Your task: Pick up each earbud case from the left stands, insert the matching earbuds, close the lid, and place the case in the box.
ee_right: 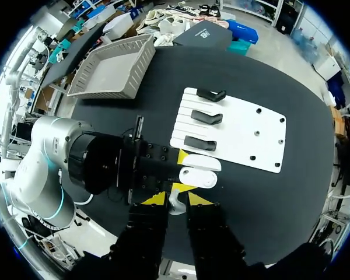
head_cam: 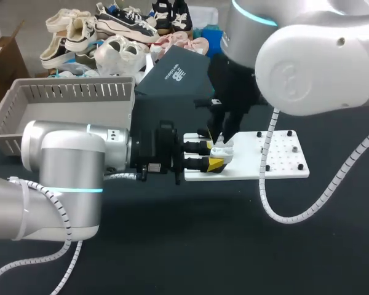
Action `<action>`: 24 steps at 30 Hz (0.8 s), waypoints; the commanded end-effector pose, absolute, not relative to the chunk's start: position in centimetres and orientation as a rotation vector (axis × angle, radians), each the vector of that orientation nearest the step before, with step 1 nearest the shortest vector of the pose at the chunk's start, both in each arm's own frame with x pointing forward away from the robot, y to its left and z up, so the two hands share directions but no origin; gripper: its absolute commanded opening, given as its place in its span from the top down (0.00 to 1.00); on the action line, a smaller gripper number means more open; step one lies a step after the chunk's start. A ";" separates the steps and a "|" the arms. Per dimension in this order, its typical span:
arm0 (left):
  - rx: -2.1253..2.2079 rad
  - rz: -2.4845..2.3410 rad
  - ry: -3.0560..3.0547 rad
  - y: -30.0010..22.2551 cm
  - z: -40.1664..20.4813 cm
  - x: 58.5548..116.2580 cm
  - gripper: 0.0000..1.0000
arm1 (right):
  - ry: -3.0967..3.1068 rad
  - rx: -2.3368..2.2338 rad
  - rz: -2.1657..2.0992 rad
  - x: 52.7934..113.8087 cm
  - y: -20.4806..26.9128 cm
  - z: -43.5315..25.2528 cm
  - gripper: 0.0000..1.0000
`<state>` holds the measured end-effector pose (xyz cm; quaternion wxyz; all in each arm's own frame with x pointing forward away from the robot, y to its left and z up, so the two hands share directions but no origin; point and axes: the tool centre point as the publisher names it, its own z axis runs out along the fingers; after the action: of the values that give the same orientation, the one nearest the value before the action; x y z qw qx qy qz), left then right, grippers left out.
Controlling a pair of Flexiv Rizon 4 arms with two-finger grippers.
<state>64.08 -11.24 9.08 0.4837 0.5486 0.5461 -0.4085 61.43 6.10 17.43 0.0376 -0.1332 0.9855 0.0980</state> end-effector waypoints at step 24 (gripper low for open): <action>1.331 -0.990 1.330 -11.3 9.0 63.9 1.00 | 2.997 -0.486 0.213 62.8 6.3 15.8 1.00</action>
<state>64.08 -11.24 9.08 0.4837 0.5486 0.5461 -0.4085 62.93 5.86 16.05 0.0461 -0.1631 0.9826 0.0761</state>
